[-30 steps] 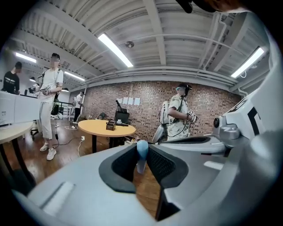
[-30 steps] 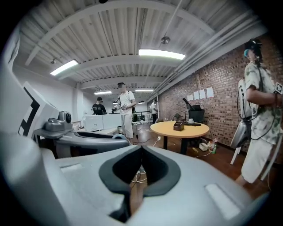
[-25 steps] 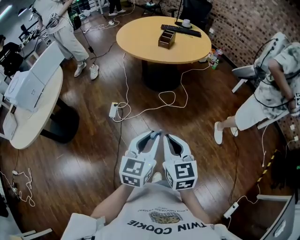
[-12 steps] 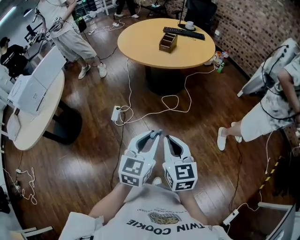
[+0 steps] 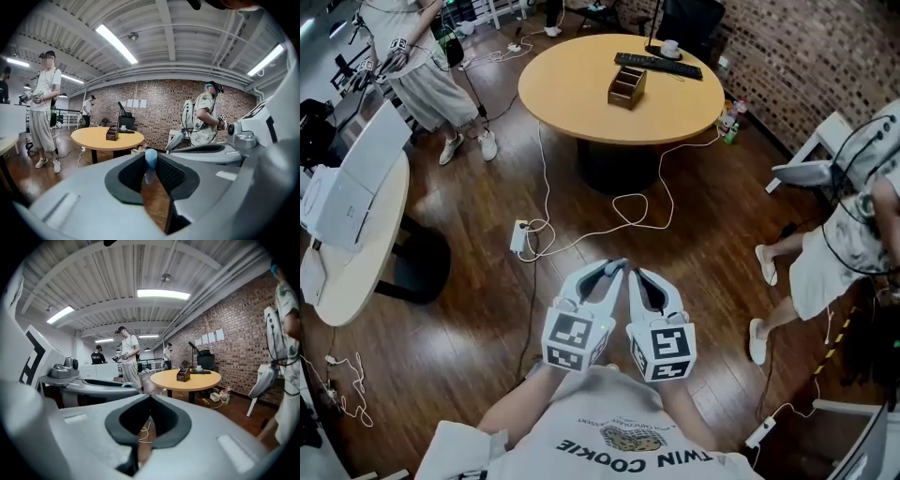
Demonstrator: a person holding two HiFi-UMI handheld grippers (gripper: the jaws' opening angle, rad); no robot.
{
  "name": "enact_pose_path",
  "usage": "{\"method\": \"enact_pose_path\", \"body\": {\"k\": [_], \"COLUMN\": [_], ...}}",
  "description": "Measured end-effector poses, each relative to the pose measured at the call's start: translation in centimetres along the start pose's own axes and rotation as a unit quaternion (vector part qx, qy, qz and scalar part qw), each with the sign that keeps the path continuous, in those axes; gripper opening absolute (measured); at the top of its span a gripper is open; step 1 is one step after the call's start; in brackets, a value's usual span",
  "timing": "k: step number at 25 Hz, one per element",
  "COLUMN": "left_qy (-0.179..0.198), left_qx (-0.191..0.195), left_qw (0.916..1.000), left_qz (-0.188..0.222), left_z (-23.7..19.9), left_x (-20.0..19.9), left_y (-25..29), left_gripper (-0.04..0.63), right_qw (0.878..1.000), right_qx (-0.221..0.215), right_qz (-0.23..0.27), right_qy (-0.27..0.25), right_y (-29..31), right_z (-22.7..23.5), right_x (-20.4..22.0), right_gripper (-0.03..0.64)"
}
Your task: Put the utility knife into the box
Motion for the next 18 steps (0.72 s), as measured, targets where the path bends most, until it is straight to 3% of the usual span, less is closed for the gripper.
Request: {"method": "enact_pose_path", "body": {"k": [18], "left_qy": [-0.002], "left_qx": [0.074], "left_qw": [0.9973], "left_qz": [0.004], "left_z": [-20.4], "left_x": [-5.7], "left_y": [6.8], "left_gripper": [0.072], "right_qw": [0.997], "right_qx": [0.077], "right_qz": [-0.013], "right_qy": [-0.01], "right_y": [20.5], "right_z": [-2.9], "right_x": [-7.1], "right_gripper": [0.0]}}
Point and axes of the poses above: the fingertips, and each gripper's own axes: y forward along the fingers, z to its right, x out of its underside, the point moved 1 cm from there along -y, backward along the fingers, and after that the axes turned 11 degrees about x, right-handed, at the moved point
